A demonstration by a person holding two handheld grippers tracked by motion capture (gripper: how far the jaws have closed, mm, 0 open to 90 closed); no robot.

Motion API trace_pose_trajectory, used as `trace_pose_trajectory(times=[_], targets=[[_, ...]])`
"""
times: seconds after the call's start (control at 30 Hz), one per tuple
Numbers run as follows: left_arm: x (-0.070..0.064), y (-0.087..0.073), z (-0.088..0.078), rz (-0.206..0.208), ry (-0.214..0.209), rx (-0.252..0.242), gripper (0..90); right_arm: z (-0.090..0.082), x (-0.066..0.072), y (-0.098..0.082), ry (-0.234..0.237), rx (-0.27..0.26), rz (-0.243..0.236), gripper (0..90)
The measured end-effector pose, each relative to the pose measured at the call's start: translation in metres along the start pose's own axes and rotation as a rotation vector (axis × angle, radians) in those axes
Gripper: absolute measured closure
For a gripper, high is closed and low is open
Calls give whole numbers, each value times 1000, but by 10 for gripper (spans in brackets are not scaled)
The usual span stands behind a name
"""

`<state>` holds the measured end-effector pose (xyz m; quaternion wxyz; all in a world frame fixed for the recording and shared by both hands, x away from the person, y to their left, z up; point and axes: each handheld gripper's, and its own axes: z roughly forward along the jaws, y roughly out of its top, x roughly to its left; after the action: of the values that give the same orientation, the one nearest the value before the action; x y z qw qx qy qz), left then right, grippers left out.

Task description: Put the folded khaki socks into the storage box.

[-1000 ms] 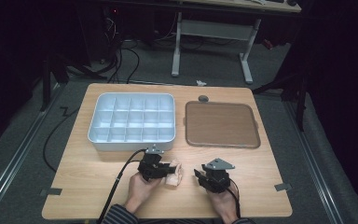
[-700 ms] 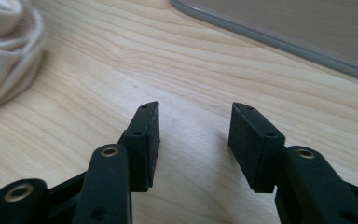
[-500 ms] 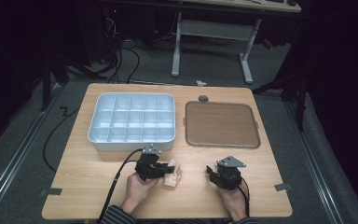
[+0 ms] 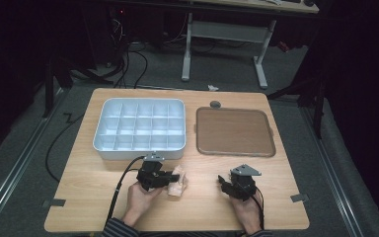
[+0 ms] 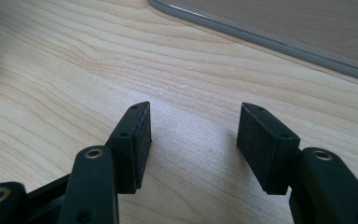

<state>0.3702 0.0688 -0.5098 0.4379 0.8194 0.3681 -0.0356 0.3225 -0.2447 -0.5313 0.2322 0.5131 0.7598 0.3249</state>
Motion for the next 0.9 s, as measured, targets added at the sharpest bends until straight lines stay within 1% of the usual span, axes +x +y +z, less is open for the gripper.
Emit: trace_pose_trajectory(times=[0.23, 0.3, 0.43, 0.63, 0.77, 0.9], targets=[[4, -1, -9, -8, -13, -5, 763, 0, 0, 0, 2, 0, -3, 437], [7, -1, -11, -22, -13, 3, 763, 0, 0, 0, 1, 1, -2, 436], [8, -2, -16, -28, 5, 7, 763, 0, 0, 0, 2, 1, -2, 429], [11, -2, -27, -46, 15, -11, 763, 0, 0, 0, 4, 1, -1, 423], [12, 0, -34, -47, 20, -22, 763, 0, 0, 0, 5, 0, -3, 422], [14, 2, -43, -54, 14, -42, 762, 0, 0, 0, 5, 1, -1, 423]])
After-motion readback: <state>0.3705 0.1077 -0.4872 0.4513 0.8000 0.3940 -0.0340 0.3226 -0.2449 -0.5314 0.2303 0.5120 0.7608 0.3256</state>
